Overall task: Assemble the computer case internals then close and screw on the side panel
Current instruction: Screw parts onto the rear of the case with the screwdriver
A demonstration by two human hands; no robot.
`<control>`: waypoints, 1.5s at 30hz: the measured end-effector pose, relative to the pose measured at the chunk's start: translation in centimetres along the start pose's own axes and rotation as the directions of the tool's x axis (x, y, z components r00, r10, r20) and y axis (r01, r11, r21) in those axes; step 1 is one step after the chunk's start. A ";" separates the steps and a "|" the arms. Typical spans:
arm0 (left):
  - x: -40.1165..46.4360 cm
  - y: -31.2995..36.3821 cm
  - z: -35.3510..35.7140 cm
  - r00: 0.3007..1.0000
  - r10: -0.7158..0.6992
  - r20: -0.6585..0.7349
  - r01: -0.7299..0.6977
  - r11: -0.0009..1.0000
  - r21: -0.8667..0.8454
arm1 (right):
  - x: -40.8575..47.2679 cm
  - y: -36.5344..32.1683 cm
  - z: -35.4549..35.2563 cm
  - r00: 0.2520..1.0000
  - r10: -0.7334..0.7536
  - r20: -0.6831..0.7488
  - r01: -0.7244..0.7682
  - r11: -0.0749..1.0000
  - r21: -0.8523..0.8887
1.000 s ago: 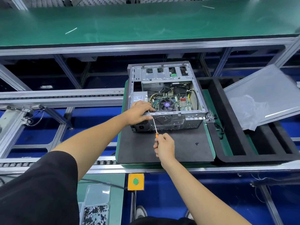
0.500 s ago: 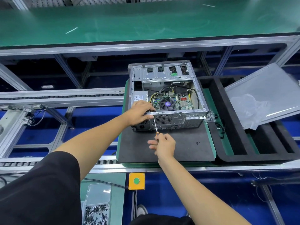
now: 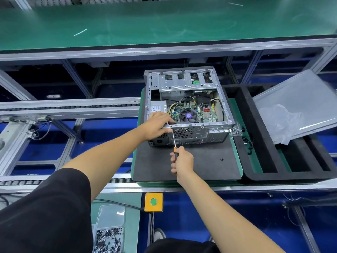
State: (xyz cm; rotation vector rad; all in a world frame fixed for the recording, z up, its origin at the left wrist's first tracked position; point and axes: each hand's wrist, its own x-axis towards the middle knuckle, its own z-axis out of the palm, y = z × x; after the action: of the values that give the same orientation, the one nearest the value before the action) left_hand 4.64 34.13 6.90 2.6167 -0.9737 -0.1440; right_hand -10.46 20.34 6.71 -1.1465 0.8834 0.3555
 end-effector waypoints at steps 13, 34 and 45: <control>-0.1 0.1 0.0 1.000 -0.012 -0.004 0.012 0.999 -0.031 | 0.2 1.6 -0.5 0.934 -0.319 -0.163 0.279 0.933 -0.230; -0.1 0.0 0.2 1.000 -0.011 -0.014 0.011 0.999 -0.031 | 0.3 1.2 -0.3 0.994 -0.097 -0.055 0.093 0.993 -0.067; -0.1 0.1 0.3 0.999 -0.002 -0.034 0.001 1.000 -0.031 | -0.3 0.1 -0.3 0.984 0.124 0.130 -0.137 0.986 0.095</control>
State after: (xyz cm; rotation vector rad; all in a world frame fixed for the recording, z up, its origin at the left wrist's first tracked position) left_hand 4.47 34.04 6.65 2.5832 -0.9510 -0.1136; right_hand -10.88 20.15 6.82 -0.9629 0.8598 0.4781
